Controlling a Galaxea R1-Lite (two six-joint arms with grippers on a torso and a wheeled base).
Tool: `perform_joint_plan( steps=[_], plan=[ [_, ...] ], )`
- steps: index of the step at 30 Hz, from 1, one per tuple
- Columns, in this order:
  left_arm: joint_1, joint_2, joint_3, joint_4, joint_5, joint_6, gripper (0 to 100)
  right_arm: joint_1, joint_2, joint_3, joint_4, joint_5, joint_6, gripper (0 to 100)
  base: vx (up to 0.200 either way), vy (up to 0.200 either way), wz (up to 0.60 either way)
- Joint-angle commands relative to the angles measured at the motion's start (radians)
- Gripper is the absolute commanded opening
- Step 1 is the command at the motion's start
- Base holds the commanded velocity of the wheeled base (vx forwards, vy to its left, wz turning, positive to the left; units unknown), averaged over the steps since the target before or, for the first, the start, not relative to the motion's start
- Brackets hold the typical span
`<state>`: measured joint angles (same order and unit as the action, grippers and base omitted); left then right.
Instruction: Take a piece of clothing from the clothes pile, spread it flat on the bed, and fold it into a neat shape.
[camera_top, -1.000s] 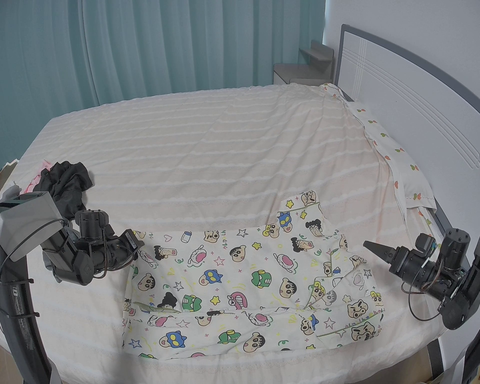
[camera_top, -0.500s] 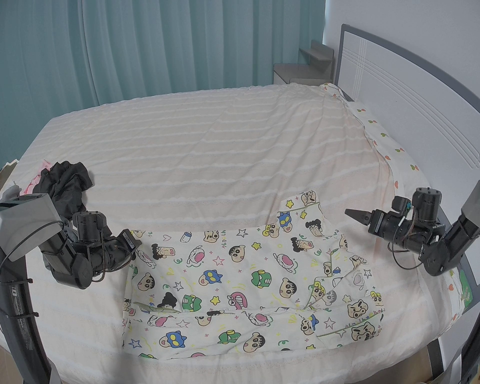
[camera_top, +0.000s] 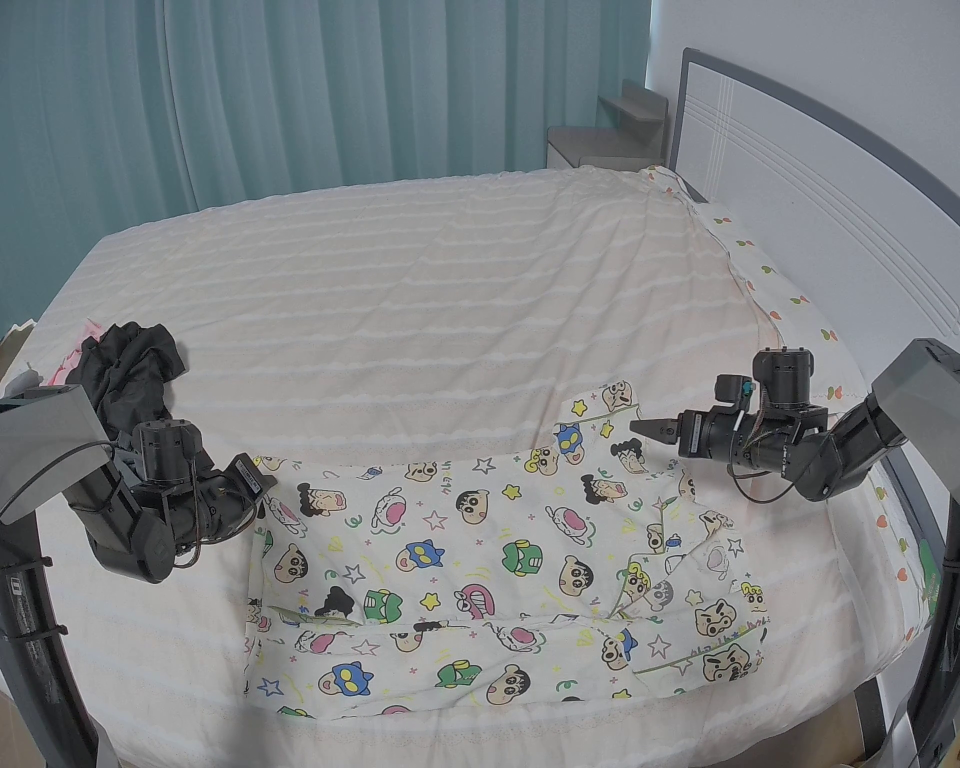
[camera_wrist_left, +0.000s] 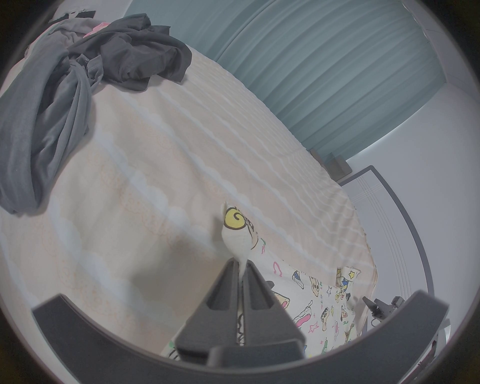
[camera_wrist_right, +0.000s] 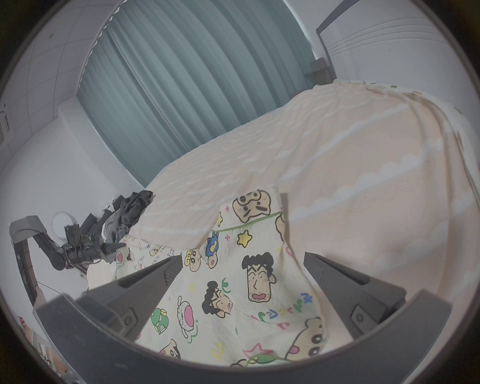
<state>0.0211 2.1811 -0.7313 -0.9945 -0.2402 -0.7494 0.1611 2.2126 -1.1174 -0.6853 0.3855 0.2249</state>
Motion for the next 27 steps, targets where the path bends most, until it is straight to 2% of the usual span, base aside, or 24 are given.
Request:
perform_joint_plan(
  steps=[1, 5, 12, 20, 24, 27],
  plan=[
    [0.000, -0.014, 0.004, 0.000, -0.001, -0.001, 0, 0.026, 0.064, -0.064, 0.038, -0.002, -0.024, 100, 0.000, 0.000, 0.00],
    [0.000, -0.014, 0.010, -0.001, -0.001, -0.001, 0, 0.029, 0.114, -0.133, 0.066, -0.027, -0.090, 100, 0.000, 0.000, 0.00],
    [0.000, -0.012, 0.016, -0.001, 0.001, -0.001, 0, 0.032, 0.164, -0.197, 0.067, -0.045, -0.125, 100, 0.000, 0.000, 0.00],
    [-0.001, -0.014, 0.030, -0.003, 0.001, 0.001, 0, 0.064, 0.211, -0.223, 0.056, -0.048, -0.131, 100, 0.000, 0.000, 0.00],
    [-0.001, -0.014, 0.036, -0.016, 0.001, 0.002, 0, 0.087, 0.240, -0.249, 0.035, -0.091, -0.133, 100, 0.000, 0.000, 0.00],
    [-0.001, -0.014, 0.038, -0.021, 0.001, 0.002, 0, 0.092, 0.242, -0.254, 0.030, -0.096, -0.133, 100, 0.000, 0.000, 0.00]
  ],
)
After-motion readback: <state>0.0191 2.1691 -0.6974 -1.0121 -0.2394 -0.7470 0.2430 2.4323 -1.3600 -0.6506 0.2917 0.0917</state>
